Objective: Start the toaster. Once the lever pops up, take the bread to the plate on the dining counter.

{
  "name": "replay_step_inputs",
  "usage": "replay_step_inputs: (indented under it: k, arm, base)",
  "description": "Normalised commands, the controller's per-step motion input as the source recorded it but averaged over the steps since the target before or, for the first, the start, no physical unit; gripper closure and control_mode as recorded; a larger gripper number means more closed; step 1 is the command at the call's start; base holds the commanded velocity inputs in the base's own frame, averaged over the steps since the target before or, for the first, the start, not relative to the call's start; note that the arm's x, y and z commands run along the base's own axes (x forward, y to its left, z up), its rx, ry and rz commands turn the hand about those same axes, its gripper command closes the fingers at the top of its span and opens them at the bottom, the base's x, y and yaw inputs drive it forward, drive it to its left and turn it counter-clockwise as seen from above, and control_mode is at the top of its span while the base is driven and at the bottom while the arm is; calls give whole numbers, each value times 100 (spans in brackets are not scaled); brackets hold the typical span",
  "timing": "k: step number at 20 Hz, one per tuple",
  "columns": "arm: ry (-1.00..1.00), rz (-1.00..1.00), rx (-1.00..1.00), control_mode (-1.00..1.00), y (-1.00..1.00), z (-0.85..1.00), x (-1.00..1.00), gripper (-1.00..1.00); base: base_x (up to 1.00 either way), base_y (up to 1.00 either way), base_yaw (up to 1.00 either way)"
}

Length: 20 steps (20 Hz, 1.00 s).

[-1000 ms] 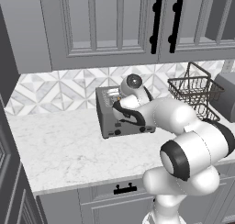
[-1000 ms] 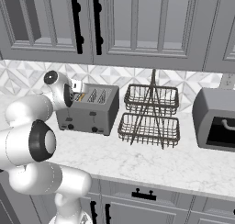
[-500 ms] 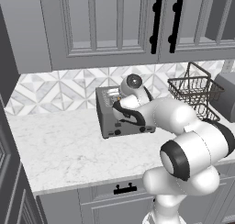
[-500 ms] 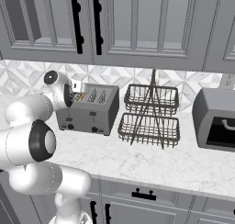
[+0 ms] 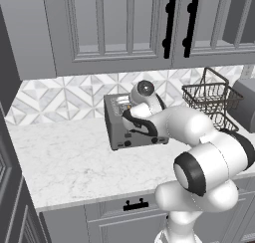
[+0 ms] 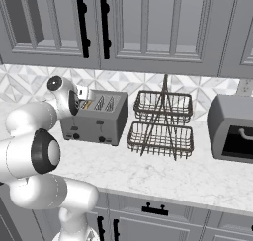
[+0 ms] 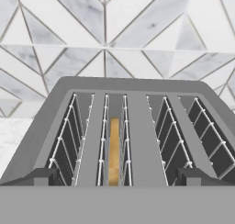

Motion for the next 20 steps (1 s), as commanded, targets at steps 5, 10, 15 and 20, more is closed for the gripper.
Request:
replay_step_inputs:
  k: [5, 10, 15, 20]
  arm:
    - [0, 0, 0, -100, 0, 0, 0, -100]
    - [0, 0, 0, -100, 0, 0, 0, -100]
    - [0, 0, 0, -100, 0, 0, 0, -100]
    - [0, 0, 0, -100, 0, 0, 0, -100]
  base:
    - [0, 0, 0]
    - [0, 0, 0]
    - [0, 0, 0]
    - [0, 0, 0]
